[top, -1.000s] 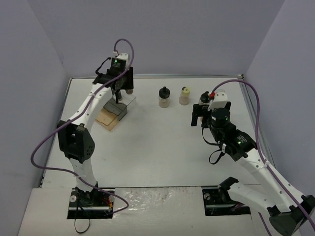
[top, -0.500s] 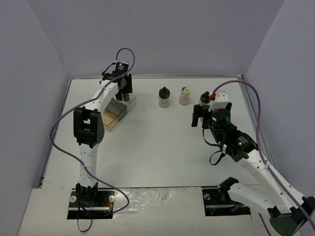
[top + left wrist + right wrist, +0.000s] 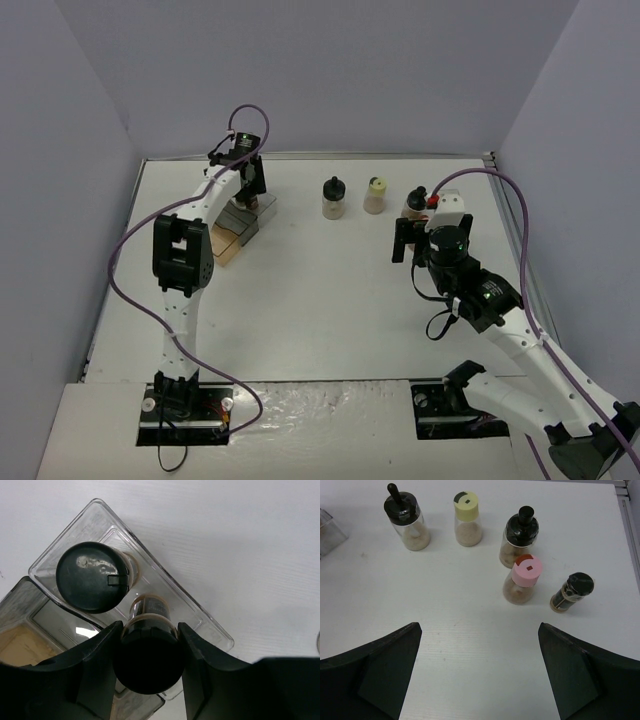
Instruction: Organize the condiment bottles
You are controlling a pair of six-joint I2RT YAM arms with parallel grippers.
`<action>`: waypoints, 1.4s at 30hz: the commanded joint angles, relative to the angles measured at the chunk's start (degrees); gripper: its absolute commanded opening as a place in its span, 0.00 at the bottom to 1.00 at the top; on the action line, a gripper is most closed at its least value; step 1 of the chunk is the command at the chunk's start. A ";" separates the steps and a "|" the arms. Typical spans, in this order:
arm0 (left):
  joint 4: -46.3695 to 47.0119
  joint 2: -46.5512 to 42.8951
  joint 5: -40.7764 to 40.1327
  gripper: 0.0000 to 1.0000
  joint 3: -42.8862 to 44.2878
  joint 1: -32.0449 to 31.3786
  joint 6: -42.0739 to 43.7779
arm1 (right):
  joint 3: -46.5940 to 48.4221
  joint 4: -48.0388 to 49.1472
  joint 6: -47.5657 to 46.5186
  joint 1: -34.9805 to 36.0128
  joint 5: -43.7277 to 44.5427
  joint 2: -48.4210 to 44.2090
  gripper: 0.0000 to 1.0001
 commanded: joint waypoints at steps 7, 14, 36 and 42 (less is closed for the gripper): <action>1.26 0.20 -1.54 0.67 4.93 1.04 -2.65 | 0.07 2.77 0.79 -0.56 2.86 -0.29 1.00; -0.27 -6.83 0.70 0.91 0.39 1.05 -3.14 | 0.04 2.77 2.53 -0.60 7.06 0.24 1.00; 9.13 -59.94 11.68 0.97 -44.49 0.48 9.32 | 5.83 9.08 9.13 -29.98 -3.62 26.77 0.94; 13.80 -63.14 12.35 0.97 -51.04 0.34 11.56 | 6.99 13.89 8.25 -33.98 -5.28 35.50 0.88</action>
